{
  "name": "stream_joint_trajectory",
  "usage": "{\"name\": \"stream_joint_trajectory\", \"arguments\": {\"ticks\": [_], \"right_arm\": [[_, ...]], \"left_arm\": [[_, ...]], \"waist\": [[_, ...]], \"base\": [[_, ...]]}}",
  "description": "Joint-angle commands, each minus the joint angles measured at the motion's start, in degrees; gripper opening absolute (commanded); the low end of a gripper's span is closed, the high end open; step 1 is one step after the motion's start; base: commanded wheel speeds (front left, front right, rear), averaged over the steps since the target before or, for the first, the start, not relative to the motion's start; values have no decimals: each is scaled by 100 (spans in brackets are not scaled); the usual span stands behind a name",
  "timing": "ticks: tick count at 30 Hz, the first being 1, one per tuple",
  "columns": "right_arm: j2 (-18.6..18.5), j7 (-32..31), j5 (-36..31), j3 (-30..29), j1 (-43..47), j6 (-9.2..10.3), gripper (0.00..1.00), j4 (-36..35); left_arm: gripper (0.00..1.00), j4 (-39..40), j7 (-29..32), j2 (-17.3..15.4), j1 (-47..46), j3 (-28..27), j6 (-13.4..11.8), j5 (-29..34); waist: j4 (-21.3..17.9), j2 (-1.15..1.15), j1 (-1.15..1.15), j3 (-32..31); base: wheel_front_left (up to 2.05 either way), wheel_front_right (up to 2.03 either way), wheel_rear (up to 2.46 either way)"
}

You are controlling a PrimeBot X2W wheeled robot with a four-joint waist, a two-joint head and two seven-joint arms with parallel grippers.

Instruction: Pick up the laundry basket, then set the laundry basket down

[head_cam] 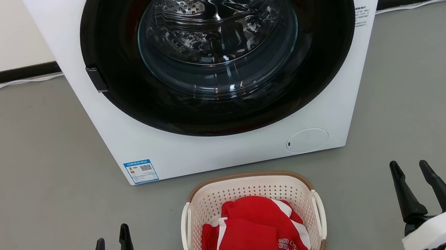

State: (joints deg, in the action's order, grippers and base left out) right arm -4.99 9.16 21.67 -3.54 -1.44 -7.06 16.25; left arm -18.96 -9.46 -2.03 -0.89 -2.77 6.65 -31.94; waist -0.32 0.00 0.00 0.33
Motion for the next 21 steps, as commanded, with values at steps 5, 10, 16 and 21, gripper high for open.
{"name": "stream_joint_trajectory", "arguments": {"ticks": [5,10,16,21], "right_arm": [[-94,165,-462,112,-221,-34,100,-98],[-98,266,-887,93,-217,-36,100,-78],[-101,367,-1325,101,-210,-38,100,-57],[-102,451,-1689,109,-216,-40,100,-51]], "left_arm": [[100,95,-134,-67,-312,-150,65,408],[100,57,-236,-71,-317,-136,69,802],[100,49,-336,-76,-313,-128,74,1181],[100,44,-420,-79,-310,-129,78,1499]], "waist": [[-4,0,0,17],[-8,0,0,24],[-13,0,0,25],[-30,0,0,39]], "base": [[0,0,0],[0,0,0],[0,0,0],[0,0,0]]}}
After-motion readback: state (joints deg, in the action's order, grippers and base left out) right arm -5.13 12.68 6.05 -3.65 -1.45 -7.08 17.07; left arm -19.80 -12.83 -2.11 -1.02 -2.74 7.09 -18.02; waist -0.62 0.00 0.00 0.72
